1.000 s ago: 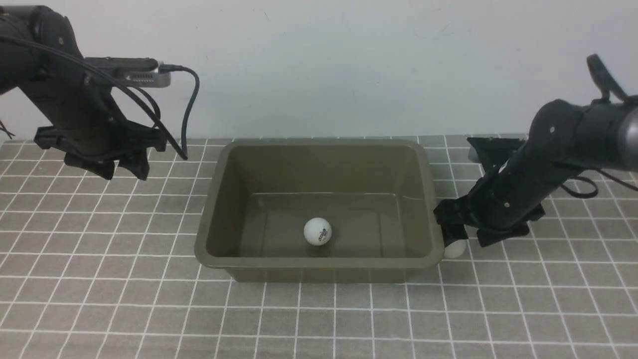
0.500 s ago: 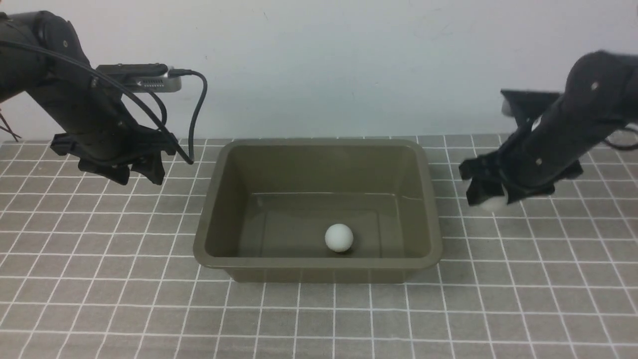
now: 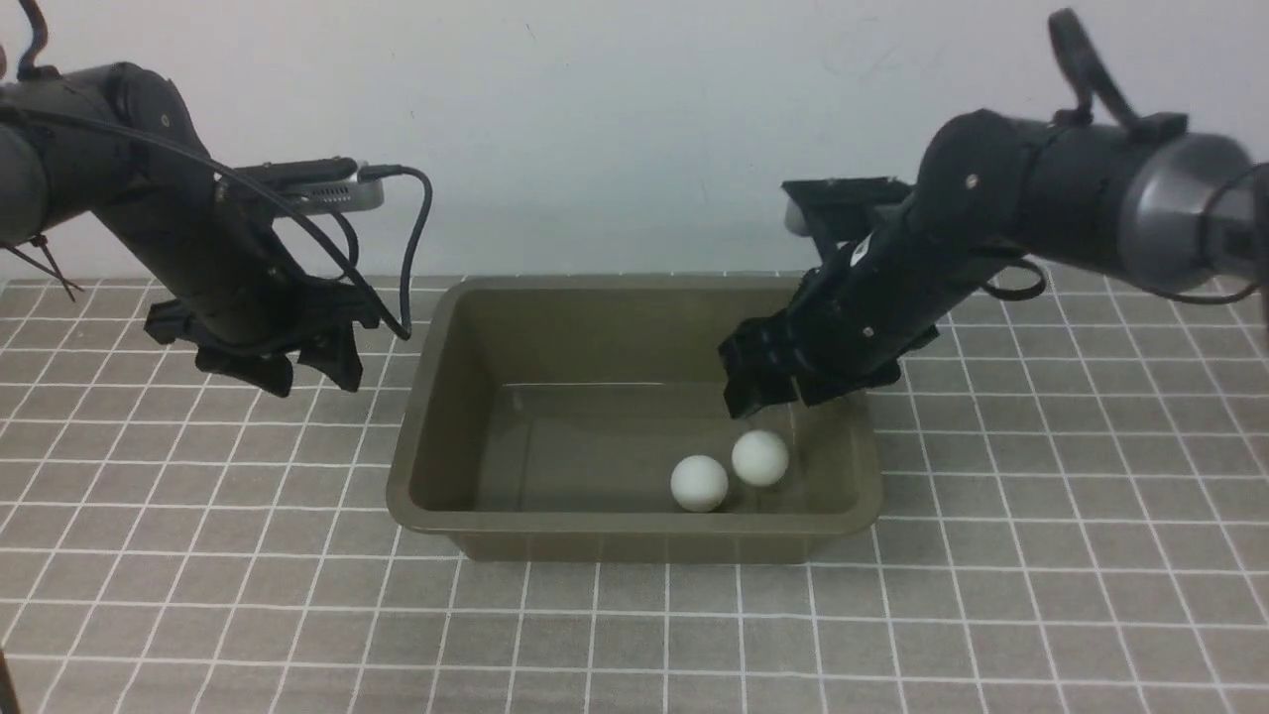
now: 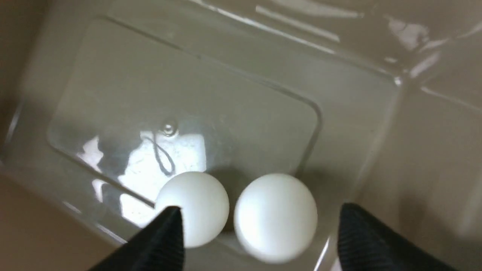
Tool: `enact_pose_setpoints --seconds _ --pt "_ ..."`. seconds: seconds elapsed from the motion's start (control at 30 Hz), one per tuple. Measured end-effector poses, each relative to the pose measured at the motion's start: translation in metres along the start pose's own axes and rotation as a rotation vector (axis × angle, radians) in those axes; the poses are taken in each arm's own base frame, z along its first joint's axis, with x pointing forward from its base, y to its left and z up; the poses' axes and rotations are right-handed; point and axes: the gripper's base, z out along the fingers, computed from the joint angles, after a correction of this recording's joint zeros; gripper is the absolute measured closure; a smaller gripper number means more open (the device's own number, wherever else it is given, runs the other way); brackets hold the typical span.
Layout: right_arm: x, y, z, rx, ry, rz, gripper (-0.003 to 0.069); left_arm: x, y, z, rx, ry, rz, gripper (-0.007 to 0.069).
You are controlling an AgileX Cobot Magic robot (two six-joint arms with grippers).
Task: Put the table tennis balls into the box on the grey coffee tablecloth.
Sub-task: 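Release the ping pong ball into the bin and lift the gripper away, then reach for and grasp a ping pong ball on the table beside the basket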
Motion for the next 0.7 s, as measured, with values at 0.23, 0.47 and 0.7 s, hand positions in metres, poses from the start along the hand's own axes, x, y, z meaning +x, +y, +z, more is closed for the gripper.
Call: enact_pose_setpoints --seconds 0.23,0.47,0.7 --pt "-0.001 -0.008 0.008 0.061 0.001 -0.002 0.0134 0.001 -0.005 0.01 0.021 0.022 -0.002 0.0227" --pt "0.001 -0.036 -0.007 0.165 0.051 0.067 0.0143 0.002 -0.027 0.032 0.035 0.033 0.071 0.0227" --pt "-0.005 -0.025 -0.049 0.16 -0.026 0.036 0.0143 -0.003 -0.042 0.047 0.038 -0.037 0.104 0.0227"
